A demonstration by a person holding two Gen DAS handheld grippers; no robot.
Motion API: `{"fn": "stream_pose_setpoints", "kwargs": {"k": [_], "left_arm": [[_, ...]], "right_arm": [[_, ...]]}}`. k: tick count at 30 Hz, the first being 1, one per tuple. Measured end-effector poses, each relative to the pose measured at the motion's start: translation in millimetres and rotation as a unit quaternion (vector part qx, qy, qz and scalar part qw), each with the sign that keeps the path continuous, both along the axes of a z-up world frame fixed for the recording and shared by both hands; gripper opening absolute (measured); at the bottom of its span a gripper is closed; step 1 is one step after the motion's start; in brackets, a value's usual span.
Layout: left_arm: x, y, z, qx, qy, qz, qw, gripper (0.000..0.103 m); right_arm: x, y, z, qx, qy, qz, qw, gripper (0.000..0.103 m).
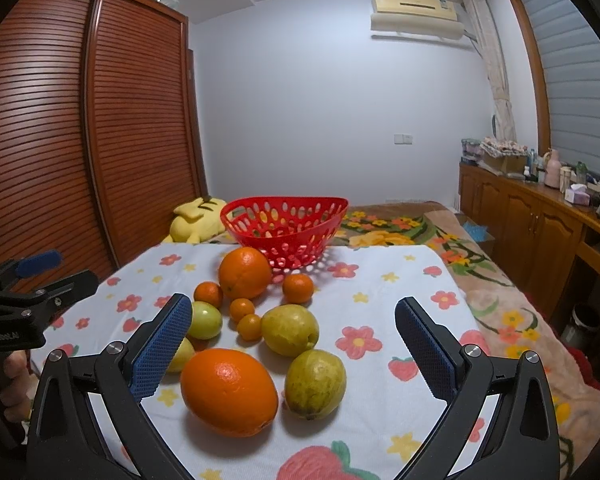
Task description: Organize fruits
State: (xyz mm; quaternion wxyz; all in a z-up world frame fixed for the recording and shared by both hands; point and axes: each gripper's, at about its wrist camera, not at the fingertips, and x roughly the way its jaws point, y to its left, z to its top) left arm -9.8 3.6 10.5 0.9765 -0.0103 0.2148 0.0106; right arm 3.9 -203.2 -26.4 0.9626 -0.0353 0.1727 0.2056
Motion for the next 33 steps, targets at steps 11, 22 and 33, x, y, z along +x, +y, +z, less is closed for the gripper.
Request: {"fn": "stream_pose_setpoints", "kwargs": {"k": [11,22,33], "left_arm": [[-0.5,-0.2,1.4,0.001,-0.001,0.0,1.0,0.103],[-1.2,-1.8,1.2,0.001,0.001,0.0,1.0,0.103],[-2.2,-2.9,-0.1,0.0,0.0,-0.001,1.0,0.103]], "right_arm": [[0.1,0.3,0.3,-0.001,0.001,0.0,1.0,0.103],[0.5,1.2,0.4,-0.003,0.001,0.001,1.0,0.103],[-0.3,2.2,0.6,-0.004,0.001,0.002,1.0,0.103]]}}
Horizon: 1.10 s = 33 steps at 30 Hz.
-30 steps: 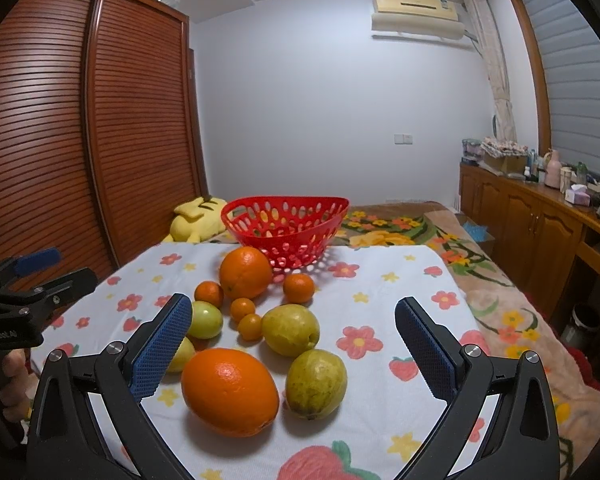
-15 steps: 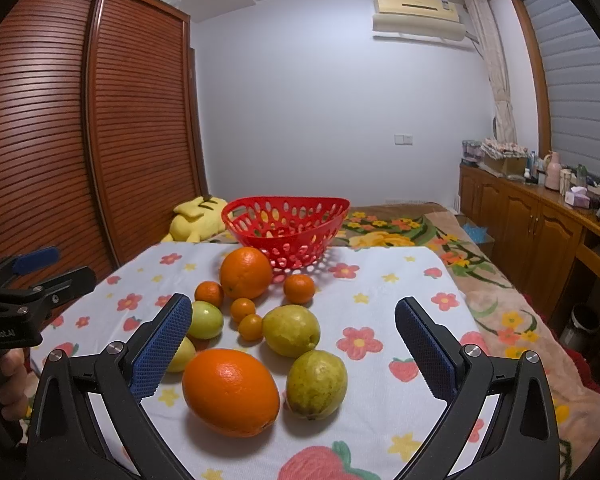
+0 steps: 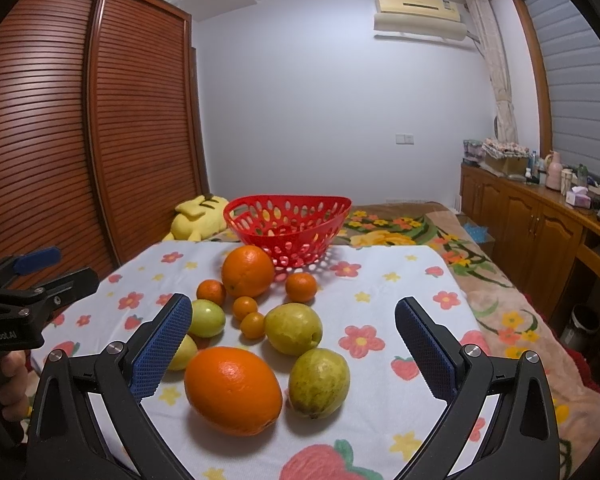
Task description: Organize fruits
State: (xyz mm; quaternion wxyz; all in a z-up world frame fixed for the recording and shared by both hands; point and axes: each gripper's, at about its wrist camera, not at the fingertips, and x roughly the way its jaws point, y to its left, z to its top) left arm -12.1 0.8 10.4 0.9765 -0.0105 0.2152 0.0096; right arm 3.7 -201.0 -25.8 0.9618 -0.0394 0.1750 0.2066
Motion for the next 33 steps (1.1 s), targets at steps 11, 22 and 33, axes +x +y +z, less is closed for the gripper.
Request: {"fn": "stream_pose_setpoints", "kwargs": {"k": [11,22,33], "left_arm": [[-2,-2,-5,-0.001,0.002,0.0,1.0,0.103],[3,3,-18,-0.01,0.025,0.0,0.9996,0.103],[22,19,-43,-0.022,0.067,0.001,0.9975,0.103]], "right_arm": [[-3,3,-1,-0.004,0.003,0.004,1.0,0.103],[1,6,-9,-0.009,0.015,0.009,1.0,0.103],[11,14,-30,-0.026,0.048,0.027,0.998,0.103]]}}
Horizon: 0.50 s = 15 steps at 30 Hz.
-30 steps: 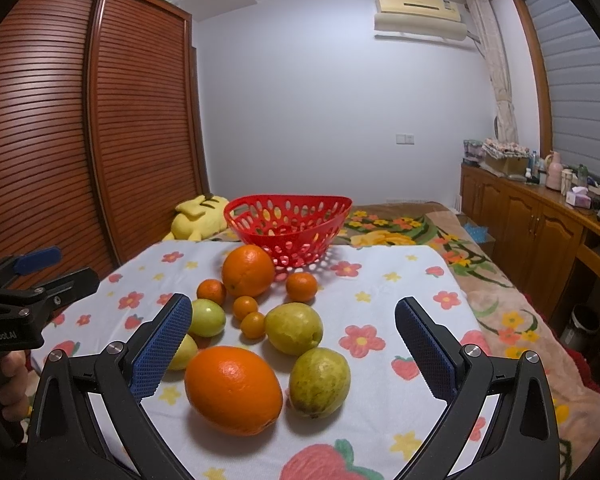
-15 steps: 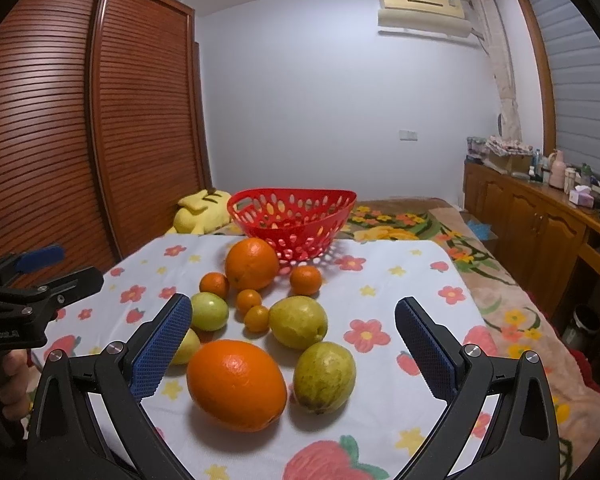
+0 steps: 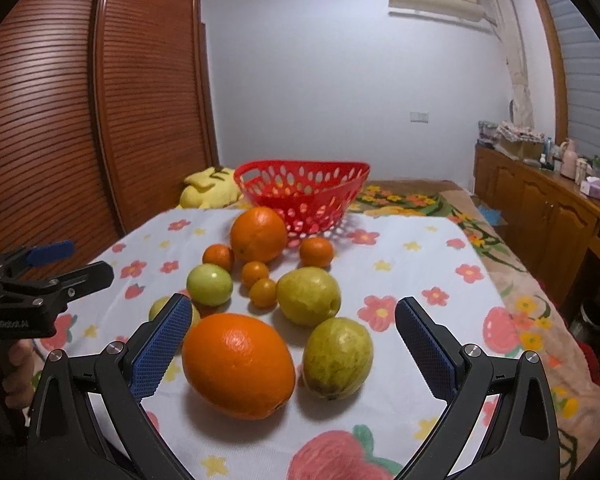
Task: Organize fruits
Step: 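Close the right gripper on the large orange while the left gripper closes on a green apple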
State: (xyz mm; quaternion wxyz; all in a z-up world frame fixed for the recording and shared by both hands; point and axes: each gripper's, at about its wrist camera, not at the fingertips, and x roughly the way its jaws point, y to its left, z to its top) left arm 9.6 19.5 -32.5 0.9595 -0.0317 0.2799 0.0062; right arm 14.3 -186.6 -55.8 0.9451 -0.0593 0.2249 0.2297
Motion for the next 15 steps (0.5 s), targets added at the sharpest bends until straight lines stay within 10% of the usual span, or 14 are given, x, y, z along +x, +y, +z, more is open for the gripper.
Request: {"fn": "stream_pose_setpoints", "kwargs": {"k": [15], "left_arm": [[13,15,-27,-0.012,0.044,-0.018,0.9988,0.103]], "right_arm": [[17,32,-26,-0.039,0.053,0.074,0.995,0.095]]}}
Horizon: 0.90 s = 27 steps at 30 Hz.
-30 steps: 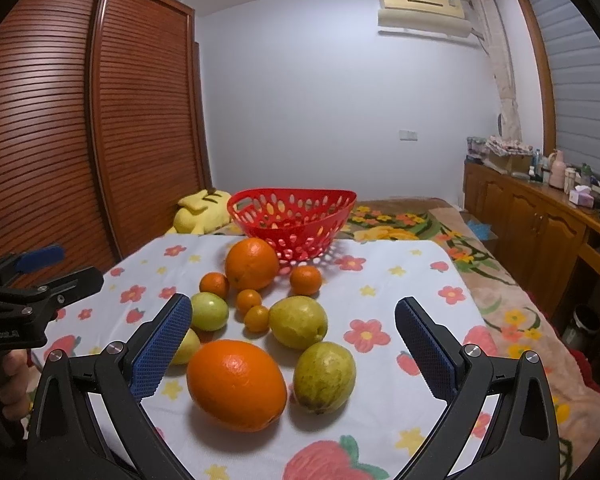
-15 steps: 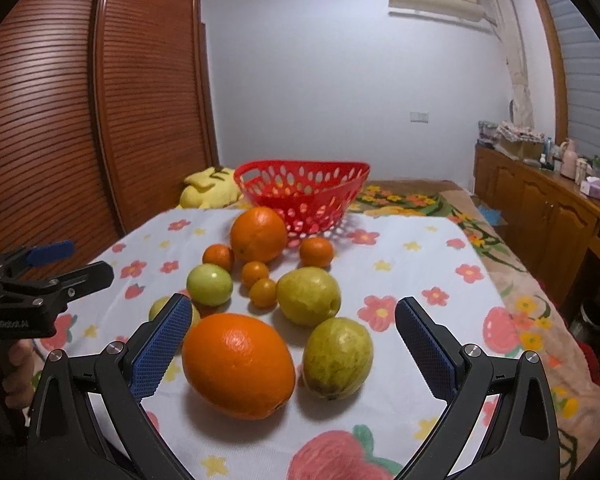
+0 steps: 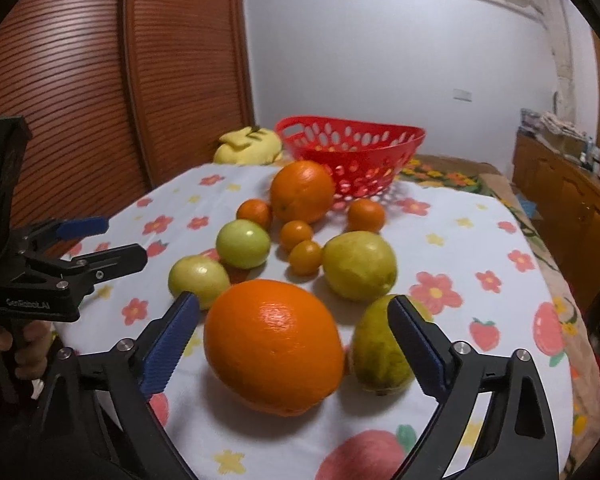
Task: Organize fruits
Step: 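Close the right gripper on the large orange while the left gripper closes on a green apple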
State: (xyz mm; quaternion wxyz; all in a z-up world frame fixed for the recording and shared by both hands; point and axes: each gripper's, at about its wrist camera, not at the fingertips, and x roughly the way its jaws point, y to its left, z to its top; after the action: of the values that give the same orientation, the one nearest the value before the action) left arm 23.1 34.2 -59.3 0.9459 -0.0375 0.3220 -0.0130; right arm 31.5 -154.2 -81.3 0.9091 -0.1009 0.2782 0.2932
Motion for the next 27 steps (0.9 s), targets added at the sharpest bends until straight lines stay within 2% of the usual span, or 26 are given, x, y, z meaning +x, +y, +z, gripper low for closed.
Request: {"fn": "stream_pose_setpoints", "kwargs": {"k": [9,19,27], "left_arm": [[6,7,-12,-0.01,0.022,-0.01,0.9997,0.101],[6,10,-15,-0.02,0.026,-0.02,0.9993,0.098],[7,11,-19,-0.027,0.033,-0.025,0.9988,0.089]], "right_arm": [[7,11,-7,-0.031,0.011,0.021,0.999,0.092],[11,22,-18,-0.053,0.029,0.037,0.998,0.091],[12,28,-27,-0.05,0.05,0.047,0.996,0.091]]}}
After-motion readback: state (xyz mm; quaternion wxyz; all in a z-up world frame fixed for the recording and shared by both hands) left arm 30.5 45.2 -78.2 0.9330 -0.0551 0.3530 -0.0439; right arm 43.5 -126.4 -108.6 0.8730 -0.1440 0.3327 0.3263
